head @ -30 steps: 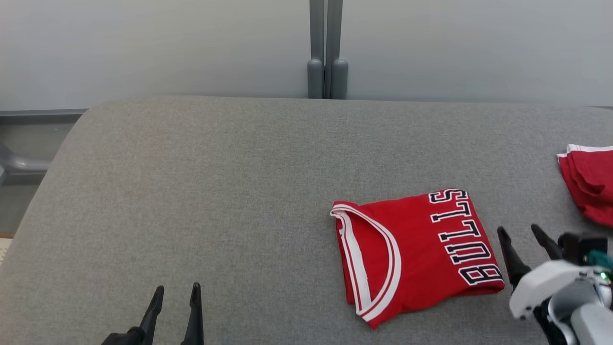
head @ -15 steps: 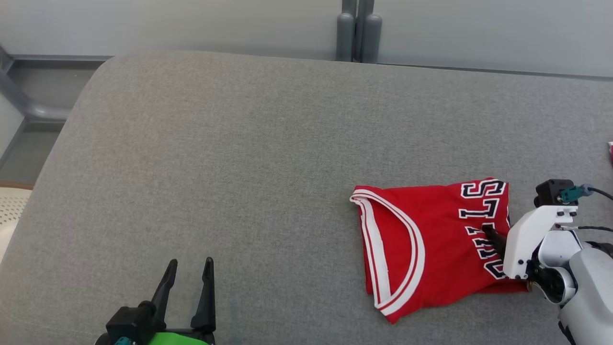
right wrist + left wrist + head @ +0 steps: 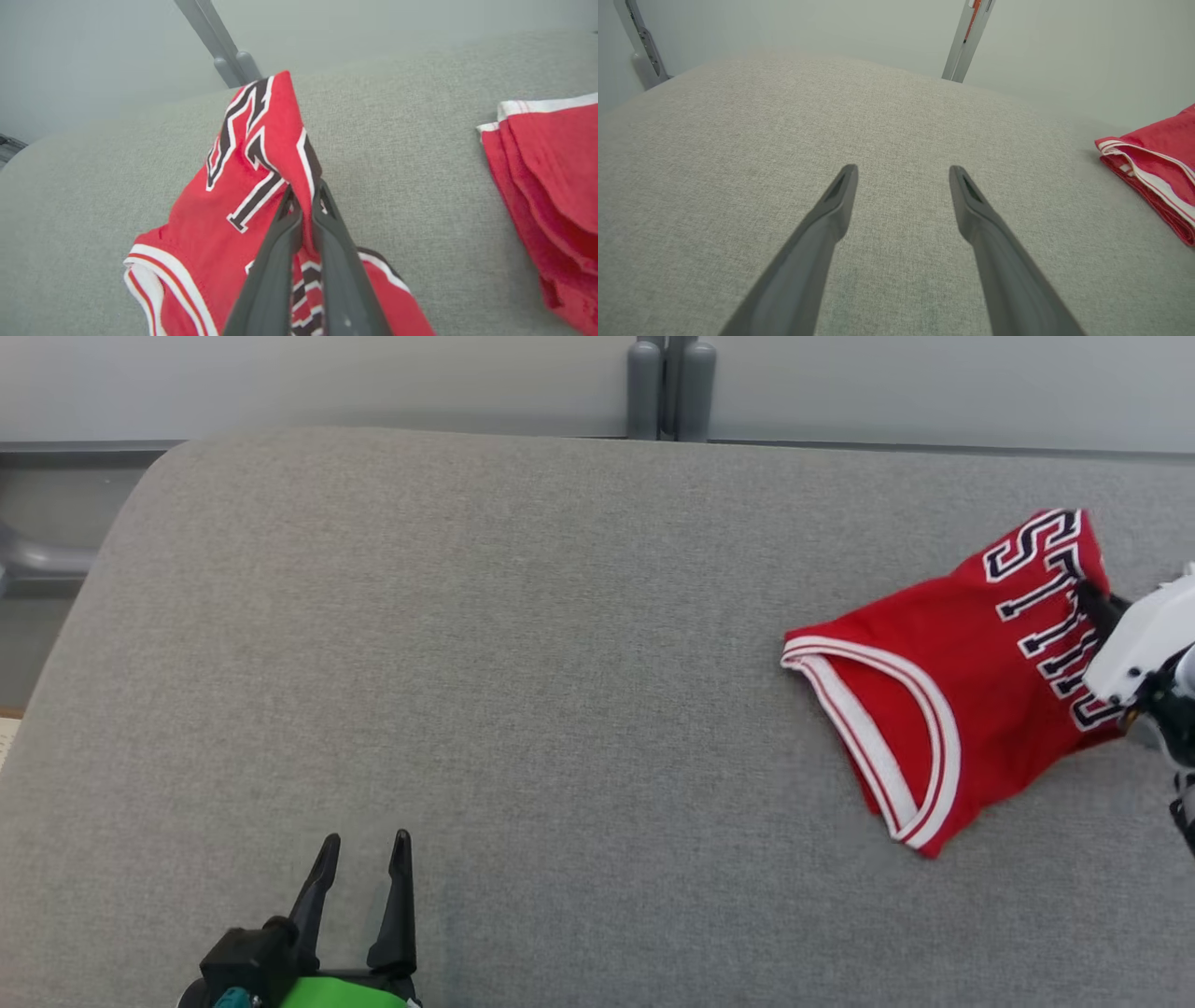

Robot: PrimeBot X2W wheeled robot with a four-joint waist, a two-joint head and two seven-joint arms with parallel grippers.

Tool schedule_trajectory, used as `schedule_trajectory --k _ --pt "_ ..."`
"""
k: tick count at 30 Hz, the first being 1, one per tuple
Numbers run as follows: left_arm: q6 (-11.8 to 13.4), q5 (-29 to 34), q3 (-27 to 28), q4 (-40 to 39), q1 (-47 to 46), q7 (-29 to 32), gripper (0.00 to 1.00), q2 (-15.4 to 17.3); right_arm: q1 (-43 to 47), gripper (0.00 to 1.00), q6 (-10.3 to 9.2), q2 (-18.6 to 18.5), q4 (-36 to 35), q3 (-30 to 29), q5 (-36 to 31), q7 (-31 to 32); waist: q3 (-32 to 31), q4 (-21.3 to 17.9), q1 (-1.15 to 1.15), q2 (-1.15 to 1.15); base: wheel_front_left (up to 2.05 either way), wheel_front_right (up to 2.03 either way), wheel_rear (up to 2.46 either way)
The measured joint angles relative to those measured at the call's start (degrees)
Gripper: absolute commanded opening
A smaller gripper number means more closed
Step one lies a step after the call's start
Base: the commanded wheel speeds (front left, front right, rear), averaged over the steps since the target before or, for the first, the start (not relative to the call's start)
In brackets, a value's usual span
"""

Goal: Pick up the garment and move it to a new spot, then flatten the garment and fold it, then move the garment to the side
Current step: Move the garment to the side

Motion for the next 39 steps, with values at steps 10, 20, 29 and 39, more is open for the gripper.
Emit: schedule_trajectory --k 10,20,29,39 --pt "-0.19 -0.25 -1.02 -0.05 -1.85 0.0 1.0 -0.02 -7.78 0.0 -0.01 -4.46 -2.66 -12.41 -6.57 3.23 2.91 -3.97 0.0 0.0 0.0 0.0 0.0" --pt "-0.25 -0.11 -1.11 0.19 -2.4 0.0 1.0 -0.01 -8.28 0.0 -0.01 -0.91 -8.53 -23.27 -14.51 6.36 5.44 -5.82 0.0 0.0 0.0 0.0 0.0" --pt "-0.34 0.47 -1.62 0.54 -3.33 0.0 1.0 -0.01 -9.33 1.0 -0.01 0.57 -11.45 -33.48 -25.17 4.69 7.09 -6.2 0.0 0.0 0.0 0.0 0.0" --pt "-0.35 0.42 -0.76 0.63 -3.6 0.0 1.0 -0.02 -6.12 1.0 0.01 0.54 -8.76 -33.85 -33.67 -16.17 7.31 -6.33 0.0 0.0 0.0 0.0 0.0"
